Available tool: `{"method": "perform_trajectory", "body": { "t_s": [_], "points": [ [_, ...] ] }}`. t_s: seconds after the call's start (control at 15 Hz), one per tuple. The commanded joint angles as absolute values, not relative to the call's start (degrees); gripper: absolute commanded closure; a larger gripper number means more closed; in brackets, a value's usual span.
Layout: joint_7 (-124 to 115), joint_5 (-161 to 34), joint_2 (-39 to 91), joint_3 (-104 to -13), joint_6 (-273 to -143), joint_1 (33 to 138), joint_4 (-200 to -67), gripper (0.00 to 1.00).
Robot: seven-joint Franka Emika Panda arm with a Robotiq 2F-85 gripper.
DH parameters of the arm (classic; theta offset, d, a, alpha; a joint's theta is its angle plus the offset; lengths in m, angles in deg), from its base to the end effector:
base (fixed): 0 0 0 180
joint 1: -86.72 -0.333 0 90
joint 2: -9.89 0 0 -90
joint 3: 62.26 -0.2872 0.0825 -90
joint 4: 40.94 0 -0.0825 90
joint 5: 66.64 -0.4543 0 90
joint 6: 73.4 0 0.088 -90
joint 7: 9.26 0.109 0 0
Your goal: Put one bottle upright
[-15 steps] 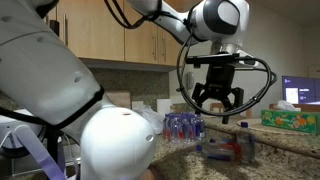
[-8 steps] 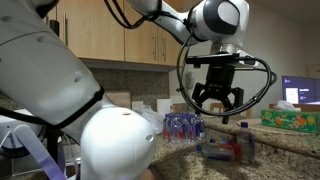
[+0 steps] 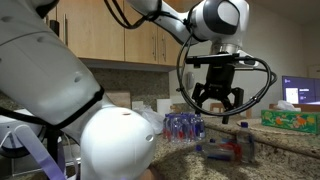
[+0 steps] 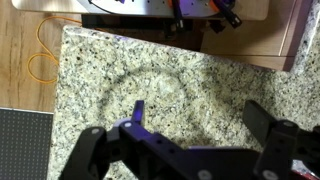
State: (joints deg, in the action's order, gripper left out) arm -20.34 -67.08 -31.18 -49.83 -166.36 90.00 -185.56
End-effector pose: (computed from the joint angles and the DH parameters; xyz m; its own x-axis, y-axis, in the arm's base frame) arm 0.3890 -0.1039 0.4484 0.9869 -0.0005 -0.1612 -0.0304 -0.9826 -0.1832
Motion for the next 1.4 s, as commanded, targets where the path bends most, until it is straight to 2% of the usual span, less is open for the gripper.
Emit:
{"method": "perform_trajectory", "body": {
  "t_s": [0.0, 0.4, 0.8, 1.07, 1.33],
  "points": [
    [-20.81, -67.48, -31.01, -50.53, -166.27, 90.89, -185.47, 0.0],
    [-18.38, -68.71, -31.43, -51.89, -167.56, 90.74, -187.49, 0.0],
    [-12.27, -78.33, -28.86, -62.58, -174.02, 83.73, -191.47, 0.0],
    [-4.11, -80.63, -20.95, -74.46, -186.33, 77.94, -188.9, 0.0],
    [11.88, -71.27, -10.11, -84.19, -204.48, 80.18, -183.51, 0.0]
  ]
}}
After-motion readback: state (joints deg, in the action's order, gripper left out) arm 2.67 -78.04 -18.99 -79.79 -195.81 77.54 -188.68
